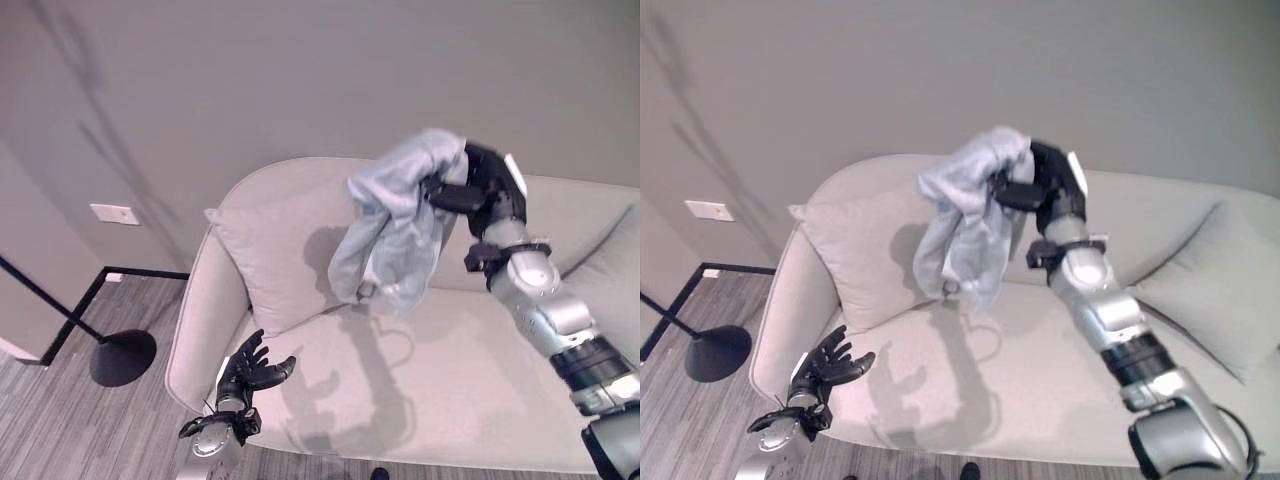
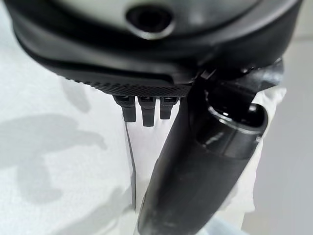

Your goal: Hang the clothes on the sofa on the clothes rack.

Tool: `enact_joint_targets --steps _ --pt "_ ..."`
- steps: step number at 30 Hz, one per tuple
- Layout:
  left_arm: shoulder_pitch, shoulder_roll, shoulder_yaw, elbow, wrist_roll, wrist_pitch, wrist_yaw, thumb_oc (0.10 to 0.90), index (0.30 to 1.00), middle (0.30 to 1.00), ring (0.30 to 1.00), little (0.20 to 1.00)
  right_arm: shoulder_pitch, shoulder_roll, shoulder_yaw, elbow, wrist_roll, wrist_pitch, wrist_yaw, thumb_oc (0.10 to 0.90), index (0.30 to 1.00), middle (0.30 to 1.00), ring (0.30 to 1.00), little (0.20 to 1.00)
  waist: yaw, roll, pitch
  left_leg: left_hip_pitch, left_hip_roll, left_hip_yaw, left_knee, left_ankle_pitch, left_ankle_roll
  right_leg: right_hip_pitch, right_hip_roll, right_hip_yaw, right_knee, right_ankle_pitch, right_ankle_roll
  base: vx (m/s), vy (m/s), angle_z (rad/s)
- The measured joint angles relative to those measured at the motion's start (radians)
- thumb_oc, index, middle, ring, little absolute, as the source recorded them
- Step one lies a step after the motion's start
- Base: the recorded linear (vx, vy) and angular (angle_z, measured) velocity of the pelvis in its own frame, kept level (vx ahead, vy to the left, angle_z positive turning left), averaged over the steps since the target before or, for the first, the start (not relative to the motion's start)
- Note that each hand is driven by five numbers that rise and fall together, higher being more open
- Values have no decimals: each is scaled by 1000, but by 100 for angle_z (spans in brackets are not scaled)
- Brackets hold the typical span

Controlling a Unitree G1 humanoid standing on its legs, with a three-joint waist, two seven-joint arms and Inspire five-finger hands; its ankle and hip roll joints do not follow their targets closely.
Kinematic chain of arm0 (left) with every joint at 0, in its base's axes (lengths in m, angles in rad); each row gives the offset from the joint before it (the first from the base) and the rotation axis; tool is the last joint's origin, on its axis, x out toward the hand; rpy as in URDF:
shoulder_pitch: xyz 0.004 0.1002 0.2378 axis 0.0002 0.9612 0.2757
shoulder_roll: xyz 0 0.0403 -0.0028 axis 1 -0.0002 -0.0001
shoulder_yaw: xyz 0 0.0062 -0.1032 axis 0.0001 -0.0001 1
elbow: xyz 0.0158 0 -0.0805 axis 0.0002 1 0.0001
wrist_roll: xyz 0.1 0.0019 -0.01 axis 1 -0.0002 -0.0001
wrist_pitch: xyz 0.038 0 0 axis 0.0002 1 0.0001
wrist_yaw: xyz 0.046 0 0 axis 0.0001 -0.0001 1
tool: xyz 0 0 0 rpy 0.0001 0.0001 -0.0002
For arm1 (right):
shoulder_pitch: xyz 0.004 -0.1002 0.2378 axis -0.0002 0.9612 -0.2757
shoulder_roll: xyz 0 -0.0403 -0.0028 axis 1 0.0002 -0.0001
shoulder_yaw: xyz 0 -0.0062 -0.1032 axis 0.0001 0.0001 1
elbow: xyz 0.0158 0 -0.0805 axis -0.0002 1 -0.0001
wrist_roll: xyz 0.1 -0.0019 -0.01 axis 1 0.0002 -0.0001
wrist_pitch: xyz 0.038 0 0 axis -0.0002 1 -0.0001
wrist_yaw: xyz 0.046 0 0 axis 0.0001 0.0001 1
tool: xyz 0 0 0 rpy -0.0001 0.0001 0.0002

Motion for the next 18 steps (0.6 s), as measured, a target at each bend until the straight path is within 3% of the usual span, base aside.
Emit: enact_joint_targets --steps 8,10,14,18 --pt "-65 40 16 -6 279 -3 81 800 900 900 900 900 -109 -219 132 -112 75 -43 125 400 300 300 300 300 -2 -4 -2 5 10 7 0 -1 -3 1 10 7 0 -2 -2 4 -3 -2" --pt "-70 91 52 -43 387 -13 133 800 900 900 900 900 -183 -368 258 -120 83 -48 196 400 300 300 300 300 -3 -9 -4 7 12 15 0 -2 -4 -1 13 14 0 -2 -2 -1 1 -12" --pt "-71 198 128 -187 524 -35 190 800 900 900 900 900 -189 -510 354 -120 62 -52 286 400 300 300 300 300 -22 -11 -6 16 14 37 0 -10 -8 -5 15 29 -7 -3 -3 11 -1 -13" --pt "-67 227 213 -397 612 -104 199 800 900 900 900 900 -175 -520 355 -123 26 -52 349 400 300 300 300 300 -22 -8 -7 24 14 43 0 -15 -9 -1 16 31 -6 -3 -3 2 2 -4"
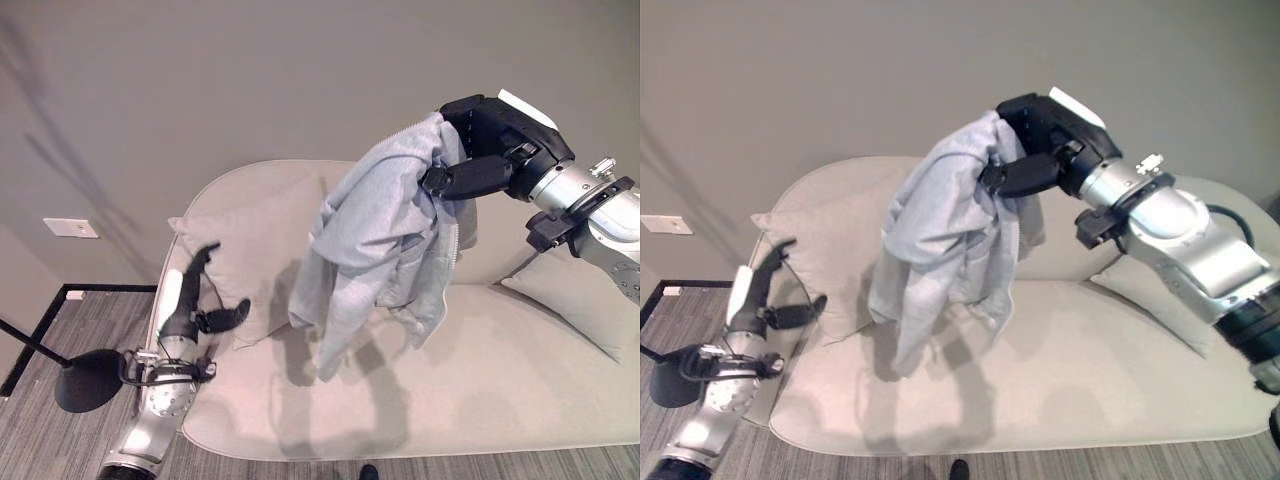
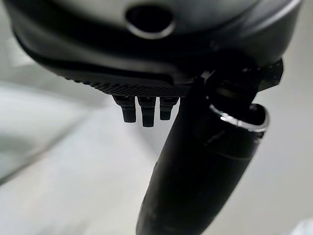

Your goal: Hang the clothes on the sofa on the clothes rack.

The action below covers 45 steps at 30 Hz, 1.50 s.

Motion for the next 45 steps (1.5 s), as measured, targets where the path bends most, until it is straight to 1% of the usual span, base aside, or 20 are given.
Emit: enact_joint_targets --steps 3,7,8,11,13,15,21,24,26,28,32,33,34,35,36,41,42,43,44,45 --pt "-4 -9 0 -44 -15 -23 3 800 900 900 900 900 9 13 -10 -3 -2 -2 19 400 300 300 300 300 3 1 -1 1 0 0 0 0 0 1 0 0 0 -1 0 0 0 0" --pt "-3 -84 -111 -81 -228 -52 -97 800 900 900 900 900 25 27 -10 -4 -2 -3 36 400 300 300 300 300 24 2 -1 1 -1 -1 0 0 0 1 -1 -1 0 -1 0 -3 1 1" --pt "0 -106 -165 -82 -362 -54 -160 800 900 900 900 900 26 42 -10 1 -2 -3 37 400 300 300 300 300 24 2 -1 0 -1 -5 0 0 0 3 -1 -2 0 -1 -1 -14 5 5" --pt "21 -105 -267 -82 -539 -51 -278 800 900 900 900 900 25 69 -9 8 -2 -3 37 400 300 300 300 300 23 2 -1 0 -2 -6 0 0 0 3 -1 -2 0 -1 -1 -3 1 1" --pt "34 -91 -343 -78 -619 -46 -347 800 900 900 900 900 24 81 -9 17 -2 -3 37 400 300 300 300 300 23 2 -1 0 -2 -7 0 0 1 3 -1 -2 1 -1 -1 0 0 0" --pt "46 -66 -382 -78 -656 -25 -403 800 900 900 900 900 21 90 -9 49 -2 -3 38 400 300 300 300 300 23 2 -1 0 -1 -7 0 0 1 3 -1 -3 6 -1 -1 0 0 0" --pt "76 26 -374 -75 -802 18 -481 800 900 900 900 900 19 102 -9 147 -2 -3 36 400 300 300 300 300 25 6 -3 5 -2 -9 0 -1 2 10 -2 -3 5 -2 -1 0 0 0" --pt "82 73 -396 -75 -880 40 -528 800 900 900 900 900 -18 163 -5 223 -2 -2 36 400 300 300 300 300 22 10 -6 13 -2 -9 0 -2 3 18 -2 -3 -1 -5 -1 0 0 0" --pt "89 62 -425 -74 -926 67 -556 800 900 900 900 900 -49 185 -4 255 0 -2 35 400 300 300 300 300 24 18 -10 12 -2 -9 0 -2 3 18 -2 -3 -1 -5 -1 0 0 0" --pt "82 22 -461 -48 -926 69 -556 800 900 900 900 900 -96 244 14 279 2 0 33 400 300 300 300 300 18 24 -14 14 -2 -8 0 -2 3 19 -2 -2 -1 -5 -1 0 0 0" --pt "-63 -113 -620 100 -873 82 -537 800 900 900 900 900 -135 335 15 251 22 0 26 400 300 300 300 300 14 26 -16 15 -2 -8 0 -1 1 19 -1 -2 0 -5 -1 0 0 0" --pt "-104 -145 -654 132 -842 83 -526 800 900 900 900 900 -136 346 15 229 26 0 19 400 300 300 300 300 13 26 -16 15 -3 -8 0 -1 1 19 -1 -2 0 -5 -1 0 0 0" --pt "-201 -213 -715 215 -738 77 -475 800 900 900 900 900 -143 374 19 181 44 -1 14 400 300 300 300 300 0 26 -16 14 -3 -9 0 -1 1 19 -2 -2 6 -5 -1 -12 -28 -4" --pt "-308 -285 -740 320 -658 77 -432 800 900 900 900 900 -159 391 34 114 53 -3 14 400 300 300 300 300 -13 25 -17 13 -3 -7 0 -1 2 17 -2 -1 6 -5 -1 -17 -26 -4" --pt "-332 -310 -748 327 -630 72 -398 800 900 900 900 900 -165 403 40 90 60 -11 13 400 300 300 300 300 -38 21 -20 13 -1 -6 0 -1 2 15 1 1 6 -5 -2 -17 -26 -5" --pt "-527 -396 -773 514 -516 58 -281 800 900 900 900 900 -200 526 58 81 84 -23 -14 400 300 300 300 300 -84 16 -23 16 -1 5 0 -3 2 10 3 15 6 -5 -2 -4 -13 -8" --pt "-539 -404 -771 523 -502 58 -270 678 716 716 716 716 -201 526 63 76 85 -25 -16 400 300 300 300 300 -86 16 -23 16 -1 5 0 -3 2 10 3 16 6 -5 -2 -7 -13 -4" --pt "-556 -427 -777 557 -480 46 -246 596 594 594 594 594 -204 531 74 81 86 -33 -27 400 300 300 300 300 -94 15 -26 17 -1 7 0 -3 1 8 4 21 6 -5 -2 -5 -7 -5" --pt "-591 -464 -778 633 -462 47 -228 613 620 620 620 620 -204 540 77 83 87 -33 -41 400 300 300 300 300 -92 15 -27 17 -1 8 0 -4 1 6 3 23 6 -5 -2 -7 -7 -7" --pt "-608 -486 -777 685 -453 48 -209 725 787 787 787 787 -204 545 80 77 92 -33 -47 400 300 300 300 300 -94 15 -27 17 -2 10 0 -4 1 4 3 25 6 -4 -3 -4 -1 -6"
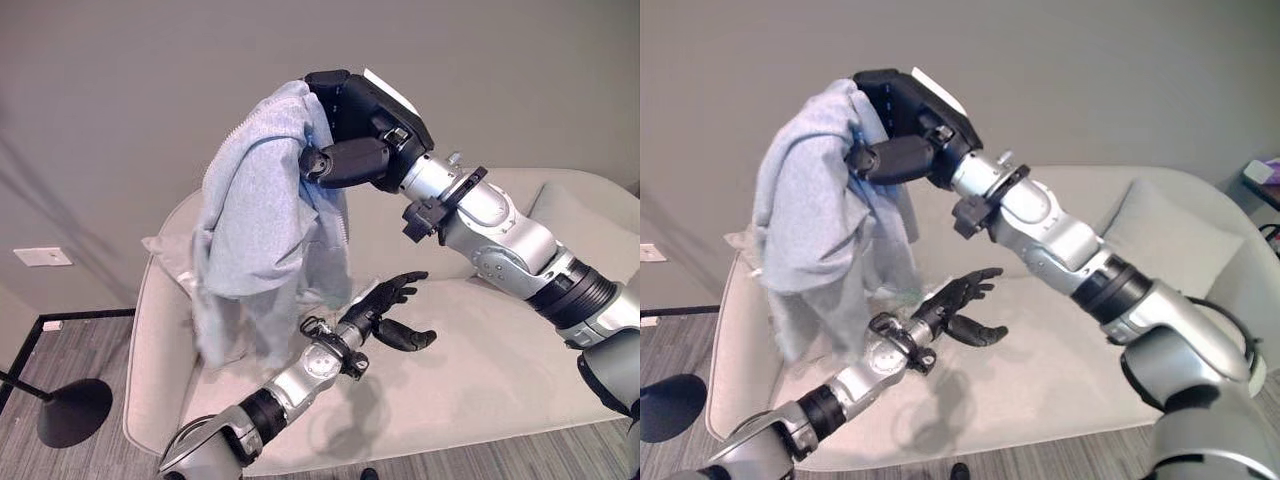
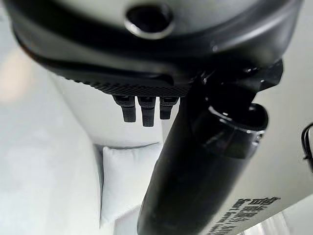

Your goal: Hang the clothes on the sofa on the clothes rack.

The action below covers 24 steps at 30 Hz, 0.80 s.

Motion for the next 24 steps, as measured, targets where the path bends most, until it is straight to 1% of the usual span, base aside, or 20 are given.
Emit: enact_joint_targets --steps 1,4,6,10,12,15,16,18,21,23,24 --pt "-2 -6 0 23 1 1 9 800 900 900 900 900 0 2 0 -7 4 0 0 400 300 300 300 300 -6 0 0 0 0 3 0 0 0 -2 1 2 0 0 0 -4 2 -8" --pt "13 21 -8 23 8 11 7 800 900 900 900 900 0 -5 0 -24 24 -3 -5 400 300 300 300 300 -10 0 0 -1 1 8 0 0 0 -8 3 13 0 1 -2 1 2 -9" --pt "54 70 -20 -51 10 12 5 800 900 900 900 900 0 -33 0 -35 25 -5 -5 400 300 300 300 300 -9 0 0 0 2 8 0 -1 0 -8 3 14 0 1 -2 2 -3 -3" --pt "175 187 -25 -252 9 11 -20 800 900 900 900 900 0 -110 -2 -22 25 -7 -19 400 300 300 300 300 19 1 0 0 2 6 0 -1 0 -6 3 11 0 2 -2 0 0 0" --pt "273 291 -24 -394 8 11 -67 800 900 900 900 900 0 -149 -14 20 25 -8 -23 400 300 300 300 300 45 2 -1 0 3 3 0 -1 0 -3 3 8 0 2 -2 -12 3 3" --pt "380 422 -20 -523 10 11 -132 800 900 900 900 900 2 -193 -49 95 22 -8 -29 400 300 300 300 300 77 4 -1 0 2 -7 0 -1 0 3 0 -3 0 2 -2 -10 16 10" --pt "418 475 -9 -556 16 11 -160 800 900 900 900 900 5 -207 -78 118 21 -8 -43 400 300 300 300 300 94 6 0 0 1 -7 0 -2 1 3 -1 -4 0 1 -2 5 15 6" --pt "493 539 49 -597 39 11 -182 800 900 900 900 900 6 -230 -122 126 14 -9 -51 400 300 300 300 300 109 10 0 -1 -2 -8 0 -7 9 4 -4 -5 -1 1 -2 19 8 2" --pt "568 585 153 -639 61 10 -192 800 900 900 900 900 40 -285 -183 108 -9 -16 -49 400 300 300 300 300 117 11 0 -2 -2 -18 0 -8 10 10 -5 -17 -1 -1 1 10 18 10" --pt "595 587 227 -660 84 5 -185 800 900 900 900 900 99 -344 -218 60 -13 -28 -48 400 300 300 300 300 116 12 0 -4 -5 -32 0 -4 4 16 -8 -27 0 -4 5 -9 11 15" --pt "603 588 246 -673 89 5 -179 800 900 900 900 900 111 -359 -222 44 -14 -28 -47 400 300 300 300 300 116 12 0 -6 -6 -32 0 -4 4 14 -9 -27 0 -4 5 25 7 6"
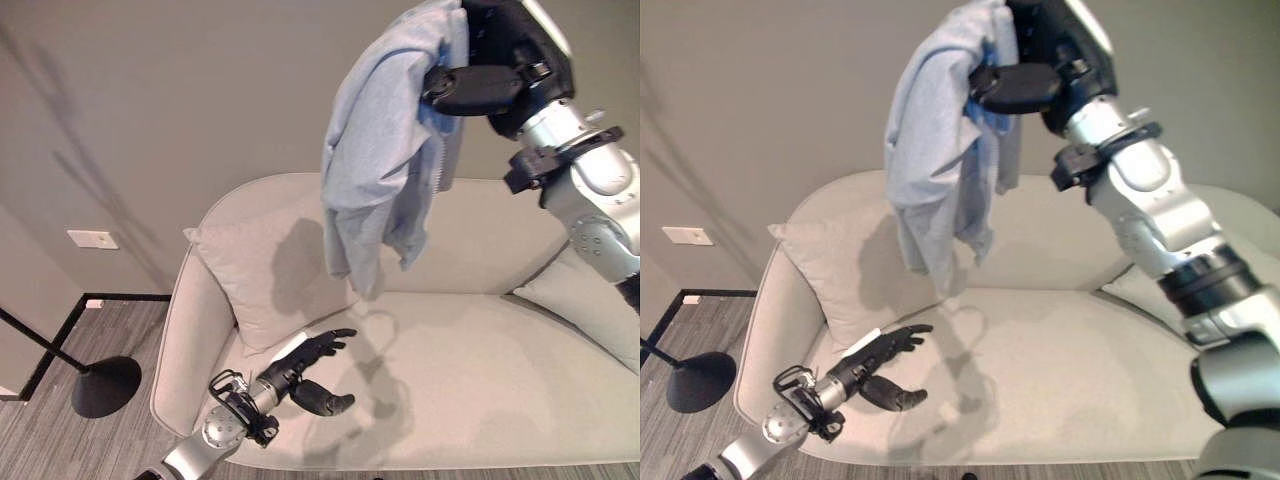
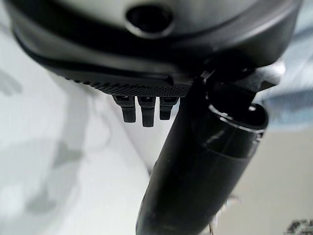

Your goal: Hang the clothes on the sofa on the clothes rack.

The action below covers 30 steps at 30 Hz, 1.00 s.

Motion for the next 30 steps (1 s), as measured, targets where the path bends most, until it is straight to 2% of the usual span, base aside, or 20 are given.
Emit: enact_joint_targets --steps 3,6,10,14,16,19,20,22,24,26,30 --pt "27 -8 90 -40 71 -27 36 800 900 900 900 900 83 -59 -19 -78 -13 -6 6 400 300 300 300 300 -3 0 0 0 -1 0 0 -2 2 0 -1 -1 0 -2 3 0 0 0" --pt "43 -52 180 -41 139 -64 95 800 900 900 900 900 132 -66 -20 -118 -34 -6 28 400 300 300 300 300 -14 -1 1 2 0 2 0 -3 2 1 -1 1 0 -3 4 0 0 0" --pt "63 -118 263 0 252 -66 193 800 900 900 900 900 145 -67 -20 -168 -39 -7 52 400 300 300 300 300 -27 -1 1 3 0 4 0 -4 2 0 -1 2 -1 -4 5 0 0 0" --pt "60 -126 287 96 369 -64 256 800 900 900 900 900 145 -68 -20 -234 -38 -10 71 400 300 300 300 300 -27 -4 2 10 0 19 0 -7 1 -1 1 15 -7 -4 5 -3 3 -8" --pt "60 -134 287 124 403 -63 266 800 900 900 900 900 145 -68 -20 -257 -38 -14 80 400 300 300 300 300 -27 -7 4 13 0 25 0 -9 1 -3 1 22 -7 -4 5 -9 6 -12" --pt "54 -181 262 119 376 -62 265 800 900 900 900 900 142 -67 -20 -276 -38 -16 87 400 300 300 300 300 -34 -10 3 16 -1 29 0 -11 2 -4 2 27 -7 -4 5 -35 -3 -6" --pt "37 -203 207 120 310 -60 260 800 900 900 900 900 123 -46 -9 -265 -38 -16 86 400 300 300 300 300 -36 -10 3 17 -2 31 0 -11 2 -4 2 30 -6 -4 5 -39 -12 -6" --pt "-32 -248 35 115 151 -58 182 800 900 900 900 900 44 12 53 -263 -38 -17 78 400 300 300 300 300 -46 -12 1 19 -2 36 0 -11 2 -6 3 36 -3 -2 4 -43 -23 -7" --pt "-59 -305 -42 114 -17 -54 145 400 300 300 300 300 17 92 77 -257 -38 -18 66 400 300 300 300 300 -57 -14 1 21 -3 42 0 -11 3 -8 3 44 0 -1 3 -21 -13 -9" --pt "-83 -334 -132 76 -187 -36 31 400 300 300 300 300 9 109 107 -258 -39 -18 68 400 300 300 300 300 -57 -19 2 23 -1 45 0 -11 3 -9 5 48 0 0 2 -22 -6 -7" --pt "-82 -302 -144 75 -226 -35 -1 400 300 300 300 300 9 102 108 -214 -39 -18 59 400 300 300 300 300 -59 -20 2 29 1 52 0 -12 5 -7 8 53 0 0 2 -5 -3 -5"
